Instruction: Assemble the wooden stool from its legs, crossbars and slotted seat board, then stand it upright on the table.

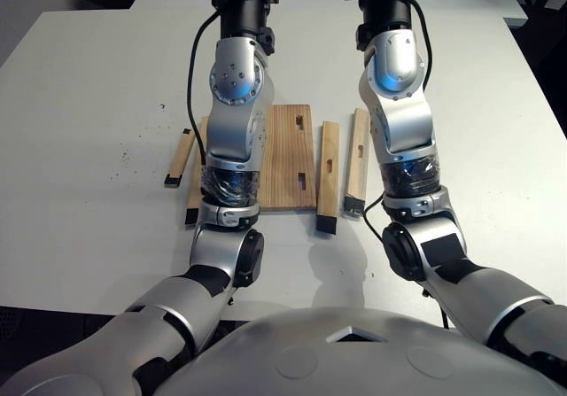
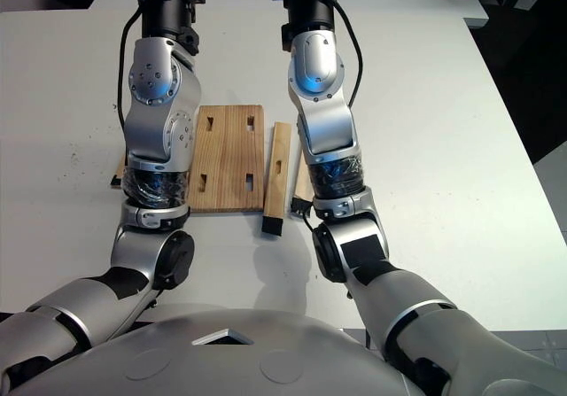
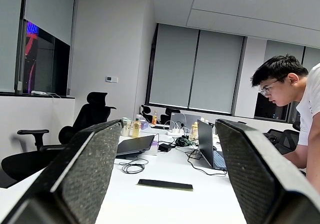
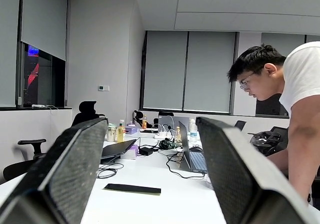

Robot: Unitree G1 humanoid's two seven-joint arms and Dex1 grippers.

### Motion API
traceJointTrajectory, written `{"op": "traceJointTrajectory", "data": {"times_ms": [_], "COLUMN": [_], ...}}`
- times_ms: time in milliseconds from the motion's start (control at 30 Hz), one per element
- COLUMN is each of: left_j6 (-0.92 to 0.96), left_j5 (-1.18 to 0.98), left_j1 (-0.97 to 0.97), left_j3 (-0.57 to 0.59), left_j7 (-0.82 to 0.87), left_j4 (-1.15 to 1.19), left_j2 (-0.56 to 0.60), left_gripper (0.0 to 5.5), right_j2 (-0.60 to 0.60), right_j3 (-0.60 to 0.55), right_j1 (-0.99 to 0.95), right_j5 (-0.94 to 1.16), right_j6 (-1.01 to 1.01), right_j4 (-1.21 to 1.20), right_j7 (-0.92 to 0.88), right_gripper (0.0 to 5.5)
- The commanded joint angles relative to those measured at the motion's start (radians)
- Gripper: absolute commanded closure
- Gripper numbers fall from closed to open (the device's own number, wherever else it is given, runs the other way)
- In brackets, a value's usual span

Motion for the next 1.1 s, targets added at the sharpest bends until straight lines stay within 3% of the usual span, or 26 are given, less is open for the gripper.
{"op": "traceJointTrajectory", "data": {"times_ms": [33,100,467,733,867,1100], "left_j6": [0.007,0.007,0.023,0.143,0.269,0.453], "left_j5": [0.010,0.008,0.011,-0.023,-0.093,-0.281], "left_j1": [-0.008,-0.013,0.024,0.088,0.182,0.516], "left_j3": [-0.006,-0.003,-0.005,0.002,0.058,0.271], "left_j7": [0.003,0.001,-0.019,-0.045,-0.160,-0.574], "left_j4": [0.005,0.007,-0.018,-0.108,-0.183,-0.150], "left_j2": [-0.004,-0.001,0.024,0.030,0.136,0.511], "left_gripper": [2.09,2.09,2.09,2.09,2.09,2.09], "right_j2": [-0.001,0.002,0.002,-0.012,-0.027,-0.071], "right_j3": [0.005,0.006,-0.005,-0.003,-0.005,0.002], "right_j1": [0.006,0.003,0.022,0.064,0.097,0.192], "right_j5": [0.000,-0.004,-0.003,-0.002,-0.002,-0.022], "right_j6": [0.002,-0.003,0.010,0.044,0.077,0.121], "right_j4": [-0.007,-0.003,-0.018,-0.052,-0.091,-0.120], "right_j7": [0.010,0.006,-0.002,0.017,0.034,0.061], "right_gripper": [2.07,1.80,1.80,1.80,1.80,1.80]}}
